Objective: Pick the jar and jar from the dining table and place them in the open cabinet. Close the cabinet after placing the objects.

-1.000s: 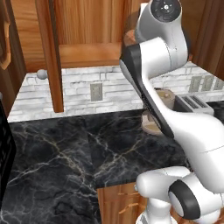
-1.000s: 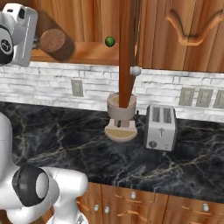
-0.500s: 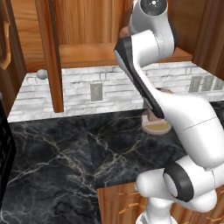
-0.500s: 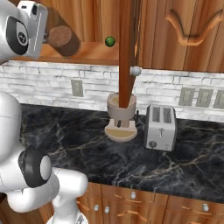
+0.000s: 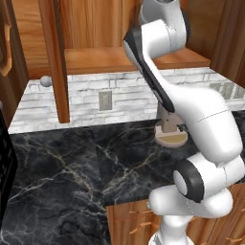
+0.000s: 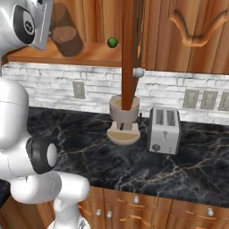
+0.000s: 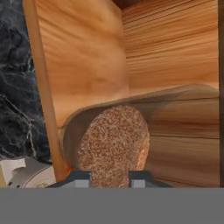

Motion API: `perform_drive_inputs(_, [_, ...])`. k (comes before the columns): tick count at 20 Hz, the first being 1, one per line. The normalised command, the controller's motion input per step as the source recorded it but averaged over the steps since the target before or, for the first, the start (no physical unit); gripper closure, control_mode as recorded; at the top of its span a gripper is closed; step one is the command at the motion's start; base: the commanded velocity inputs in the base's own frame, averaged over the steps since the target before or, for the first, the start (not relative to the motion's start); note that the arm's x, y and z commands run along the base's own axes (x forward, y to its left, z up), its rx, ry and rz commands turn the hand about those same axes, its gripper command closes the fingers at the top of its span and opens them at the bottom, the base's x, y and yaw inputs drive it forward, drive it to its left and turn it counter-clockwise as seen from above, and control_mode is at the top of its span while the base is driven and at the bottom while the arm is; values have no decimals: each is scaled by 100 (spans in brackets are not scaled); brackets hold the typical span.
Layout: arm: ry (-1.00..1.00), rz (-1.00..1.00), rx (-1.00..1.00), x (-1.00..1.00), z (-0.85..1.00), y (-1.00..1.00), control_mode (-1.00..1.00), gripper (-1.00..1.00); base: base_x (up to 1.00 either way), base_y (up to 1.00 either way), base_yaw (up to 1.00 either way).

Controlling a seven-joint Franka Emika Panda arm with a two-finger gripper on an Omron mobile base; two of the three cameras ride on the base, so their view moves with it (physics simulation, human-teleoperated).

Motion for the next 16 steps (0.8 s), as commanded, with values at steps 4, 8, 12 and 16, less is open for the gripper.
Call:
perform_drive_inputs(4, [-15,0,-9,14,1,0,-100,100,0,0,0])
perform_drive_inputs(8, [-7,0,-4,31,2,0,-100,100,0,0,0])
perform_drive_inputs(12, [0,0,0,47,0,0,-100,100,0,0,0])
perform_drive_inputs(16, [0,0,0,54,0,0,-100,100,0,0,0])
